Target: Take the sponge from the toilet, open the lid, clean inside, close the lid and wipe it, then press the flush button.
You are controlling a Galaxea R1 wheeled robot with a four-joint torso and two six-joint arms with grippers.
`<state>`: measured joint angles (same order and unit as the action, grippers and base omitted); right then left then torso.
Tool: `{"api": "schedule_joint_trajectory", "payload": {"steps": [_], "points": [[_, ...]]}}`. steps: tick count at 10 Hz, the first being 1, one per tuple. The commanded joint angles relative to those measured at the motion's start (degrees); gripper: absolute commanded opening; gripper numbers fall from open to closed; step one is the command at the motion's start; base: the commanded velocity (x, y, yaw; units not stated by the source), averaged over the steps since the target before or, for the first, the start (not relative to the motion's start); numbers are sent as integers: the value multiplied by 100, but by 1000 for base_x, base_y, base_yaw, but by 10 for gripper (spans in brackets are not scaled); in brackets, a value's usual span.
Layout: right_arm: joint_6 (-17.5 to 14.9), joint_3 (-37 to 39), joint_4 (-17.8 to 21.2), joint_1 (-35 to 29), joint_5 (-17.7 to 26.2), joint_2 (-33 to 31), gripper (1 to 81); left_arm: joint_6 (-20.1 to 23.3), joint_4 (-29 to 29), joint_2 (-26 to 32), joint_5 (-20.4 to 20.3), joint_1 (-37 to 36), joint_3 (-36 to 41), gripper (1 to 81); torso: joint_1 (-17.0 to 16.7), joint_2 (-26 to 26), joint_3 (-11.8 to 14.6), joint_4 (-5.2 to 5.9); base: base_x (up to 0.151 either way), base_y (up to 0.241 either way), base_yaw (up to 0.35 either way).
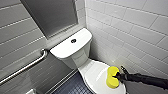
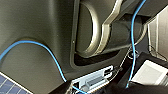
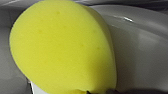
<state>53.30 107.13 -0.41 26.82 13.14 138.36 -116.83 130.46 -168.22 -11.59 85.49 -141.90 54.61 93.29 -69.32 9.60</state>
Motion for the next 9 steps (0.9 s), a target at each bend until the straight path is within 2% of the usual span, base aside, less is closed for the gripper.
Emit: {"api": "schedule_joint_trajectory", "payload": {"steps": [1,6,8,9], "points": [[146,-703,-161,64,137,-1220,10,38,93,77,69,209,57,811,0,0,0,0,0,0,0],[137,-1194,-222,1391,-611,-1756,10,38,111,77,78,201,57,811,0,0,0,2,0,0,0],[137,-1433,-328,1937,-743,-1783,10,38,111,77,78,209,57,811,0,0,0,2,0,0,0],[137,-1468,-336,2271,-980,-1801,10,56,111,77,78,209,57,811,0,0,0,5,0,0,0]]}}
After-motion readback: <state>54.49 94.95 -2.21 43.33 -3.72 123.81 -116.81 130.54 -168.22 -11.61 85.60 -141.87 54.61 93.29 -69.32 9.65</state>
